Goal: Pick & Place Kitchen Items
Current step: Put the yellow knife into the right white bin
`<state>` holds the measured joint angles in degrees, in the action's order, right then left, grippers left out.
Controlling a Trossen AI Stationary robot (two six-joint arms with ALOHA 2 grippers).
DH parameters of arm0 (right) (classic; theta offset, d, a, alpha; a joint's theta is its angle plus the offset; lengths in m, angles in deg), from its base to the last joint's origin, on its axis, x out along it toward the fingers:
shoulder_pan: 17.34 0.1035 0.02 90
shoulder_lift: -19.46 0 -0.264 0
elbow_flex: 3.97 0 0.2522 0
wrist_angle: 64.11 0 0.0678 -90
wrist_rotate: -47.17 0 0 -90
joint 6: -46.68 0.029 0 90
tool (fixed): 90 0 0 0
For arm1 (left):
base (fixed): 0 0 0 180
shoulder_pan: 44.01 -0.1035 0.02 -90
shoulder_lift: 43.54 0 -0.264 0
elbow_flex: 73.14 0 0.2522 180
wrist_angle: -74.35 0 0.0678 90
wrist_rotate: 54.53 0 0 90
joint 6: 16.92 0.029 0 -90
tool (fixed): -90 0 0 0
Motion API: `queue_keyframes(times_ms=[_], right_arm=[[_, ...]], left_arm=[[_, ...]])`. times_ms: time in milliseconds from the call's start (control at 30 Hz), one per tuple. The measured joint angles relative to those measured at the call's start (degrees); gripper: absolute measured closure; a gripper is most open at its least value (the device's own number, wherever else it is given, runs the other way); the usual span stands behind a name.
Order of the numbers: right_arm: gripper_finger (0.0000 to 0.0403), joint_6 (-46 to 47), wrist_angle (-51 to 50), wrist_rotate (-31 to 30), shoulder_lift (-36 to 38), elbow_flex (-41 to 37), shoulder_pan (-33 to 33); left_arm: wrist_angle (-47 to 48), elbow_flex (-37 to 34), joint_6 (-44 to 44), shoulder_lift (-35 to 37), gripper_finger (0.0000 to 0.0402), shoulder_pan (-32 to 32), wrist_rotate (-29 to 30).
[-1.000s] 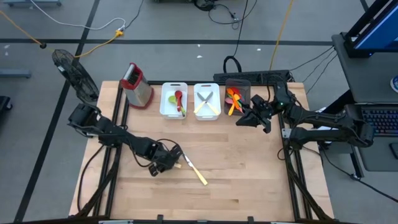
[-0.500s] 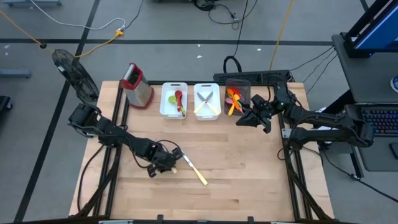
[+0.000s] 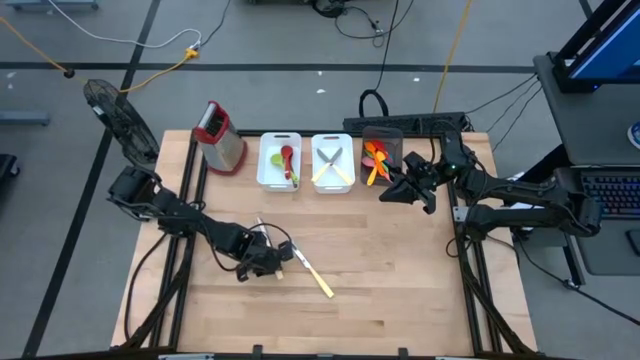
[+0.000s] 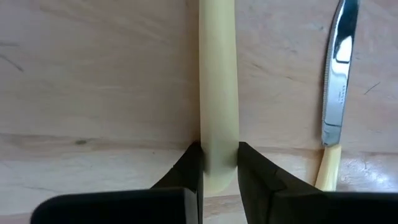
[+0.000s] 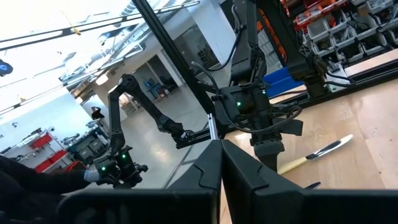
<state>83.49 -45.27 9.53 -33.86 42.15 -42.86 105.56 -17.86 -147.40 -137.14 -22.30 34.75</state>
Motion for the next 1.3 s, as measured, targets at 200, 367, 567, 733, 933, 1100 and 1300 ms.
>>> queue_keyframes(times_ms=[200, 367, 567, 733, 933, 1100, 1300], right_arm=[[0.0401, 0.0, 0.0, -0.2, 0.0, 0.0, 0.0], [0.0402, 0.0, 0.0, -0.6, 0.0, 0.0, 0.0], [0.0402, 0.4, 0.0, -1.6, 0.0, 0.0, 0.0], [0.0402, 0.4, -0.1, -1.7, 0.0, 0.0, 0.0], [0.0401, 0.4, -0.3, -3.1, -0.1, 0.0, 0.0], [0.0402, 0.2, -0.2, -3.0, -0.1, 0.0, 0.0], [0.0394, -4.5, -0.3, -2.9, -1.5, 0.0, 1.9]], left_arm=[[0.5, -0.2, -0.1, 0.7, 0.0345, 1.6, 2.4], [-0.3, -0.3, -0.1, 0.7, 0.0345, 2.4, 4.4], [-1.0, -0.3, 0.6, 1.9, 0.0345, 3.4, 6.7], [0.3, -0.4, 1.6, 4.3, 0.0346, 4.1, 9.3], [-0.9, -0.4, 5.3, 8.5, 0.0346, 4.5, 13.3], [-6.6, -0.3, 11.9, 11.9, 0.0346, 4.0, 19.5], [-21.7, -0.2, 22.8, 12.7, 0.0346, 1.3, 25.8]])
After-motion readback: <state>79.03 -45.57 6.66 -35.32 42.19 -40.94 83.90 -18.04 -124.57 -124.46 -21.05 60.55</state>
